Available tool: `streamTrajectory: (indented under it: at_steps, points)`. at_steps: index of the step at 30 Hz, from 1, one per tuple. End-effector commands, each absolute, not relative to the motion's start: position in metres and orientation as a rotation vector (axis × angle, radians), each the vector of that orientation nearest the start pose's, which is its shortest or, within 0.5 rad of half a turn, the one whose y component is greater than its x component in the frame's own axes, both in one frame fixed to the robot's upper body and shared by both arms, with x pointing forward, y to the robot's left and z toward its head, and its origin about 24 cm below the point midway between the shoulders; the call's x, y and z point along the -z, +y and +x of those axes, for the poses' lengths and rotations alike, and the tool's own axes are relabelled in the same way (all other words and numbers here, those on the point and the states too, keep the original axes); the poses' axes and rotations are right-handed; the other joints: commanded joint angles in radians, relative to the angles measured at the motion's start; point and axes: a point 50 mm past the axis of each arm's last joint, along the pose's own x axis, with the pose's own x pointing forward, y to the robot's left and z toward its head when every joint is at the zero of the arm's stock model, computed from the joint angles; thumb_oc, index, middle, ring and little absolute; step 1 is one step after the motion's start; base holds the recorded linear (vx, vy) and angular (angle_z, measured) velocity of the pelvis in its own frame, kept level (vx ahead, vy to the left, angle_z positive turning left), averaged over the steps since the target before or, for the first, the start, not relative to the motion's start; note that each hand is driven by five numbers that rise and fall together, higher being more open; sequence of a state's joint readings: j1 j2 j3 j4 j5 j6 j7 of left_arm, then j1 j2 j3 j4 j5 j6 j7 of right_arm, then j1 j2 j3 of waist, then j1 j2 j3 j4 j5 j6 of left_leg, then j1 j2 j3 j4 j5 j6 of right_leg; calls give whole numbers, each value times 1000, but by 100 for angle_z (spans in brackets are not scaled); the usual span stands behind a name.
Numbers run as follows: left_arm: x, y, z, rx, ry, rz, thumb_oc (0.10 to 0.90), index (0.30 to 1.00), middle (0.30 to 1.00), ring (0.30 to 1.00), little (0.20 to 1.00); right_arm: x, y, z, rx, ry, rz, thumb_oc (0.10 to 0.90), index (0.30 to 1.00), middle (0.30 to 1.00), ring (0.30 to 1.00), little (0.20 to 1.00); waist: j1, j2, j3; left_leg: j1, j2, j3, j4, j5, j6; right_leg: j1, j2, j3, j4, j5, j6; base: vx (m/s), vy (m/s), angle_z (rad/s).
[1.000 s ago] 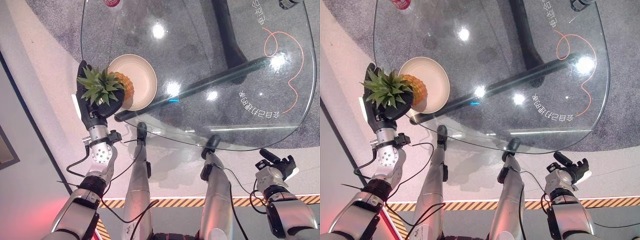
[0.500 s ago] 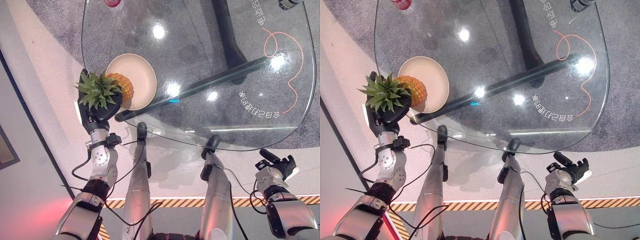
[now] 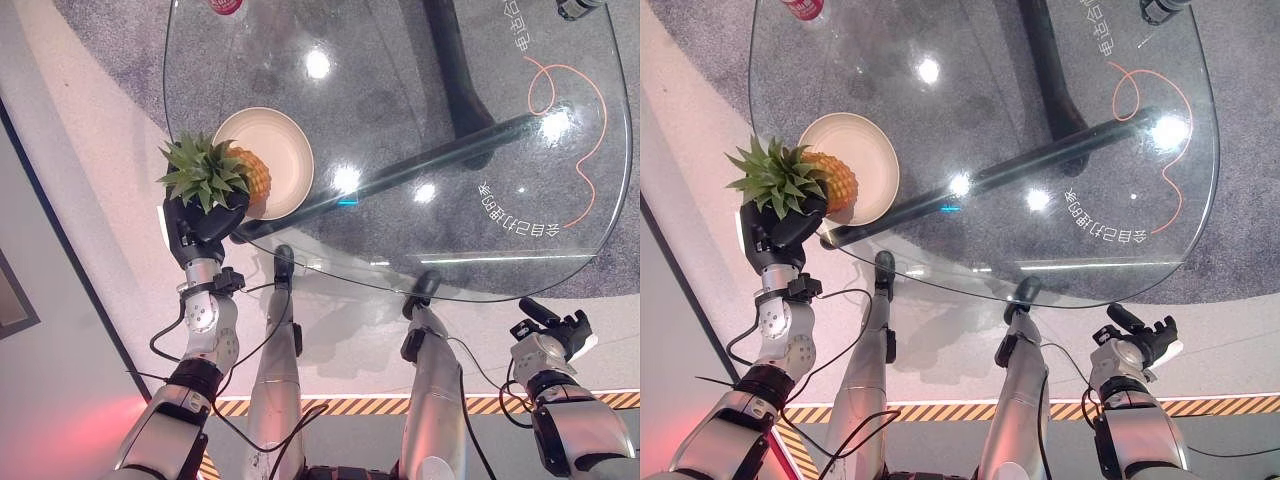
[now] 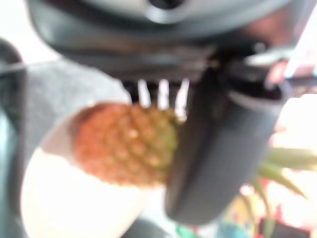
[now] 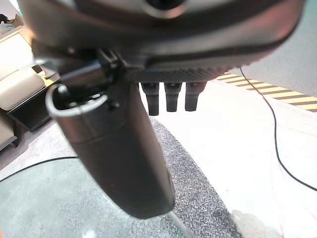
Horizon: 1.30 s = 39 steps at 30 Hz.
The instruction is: Pick up the fruit to the plate
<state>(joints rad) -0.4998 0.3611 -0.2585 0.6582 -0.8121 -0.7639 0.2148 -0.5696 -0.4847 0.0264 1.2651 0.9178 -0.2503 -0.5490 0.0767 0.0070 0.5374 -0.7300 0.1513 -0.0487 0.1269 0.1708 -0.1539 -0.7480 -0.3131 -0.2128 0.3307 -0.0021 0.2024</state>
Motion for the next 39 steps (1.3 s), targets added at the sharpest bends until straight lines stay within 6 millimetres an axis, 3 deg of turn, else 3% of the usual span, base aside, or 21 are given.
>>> streamTrajectory:
  at_steps: [1, 24, 39]
  points:
    - [-130, 224, 323, -313, -671, -365, 800, 900, 900, 900, 900, 0, -362, 259, 1189, 303, 280, 800, 900, 900, 900, 900, 7, -8, -17, -14, -39, -1, 72, -93, 38, 5, 62, -14, -46, 83, -18, 0, 0, 0]
    - [-132, 221, 318, -303, -687, -285, 800, 900, 900, 900, 900, -2, -365, 257, 1199, 290, 282, 800, 900, 900, 900, 900, 19, 3, -17, -10, -41, -6, 66, -88, 36, 11, 55, -26, -42, 77, -19, 0, 0, 0]
    - [-123, 220, 311, -296, -670, -276, 800, 900, 900, 900, 900, 1, -368, 252, 1215, 293, 286, 800, 900, 900, 900, 900, 32, 13, -17, -1, -43, -15, 67, -89, 37, 21, 50, -34, -31, 68, -21, 0, 0, 0]
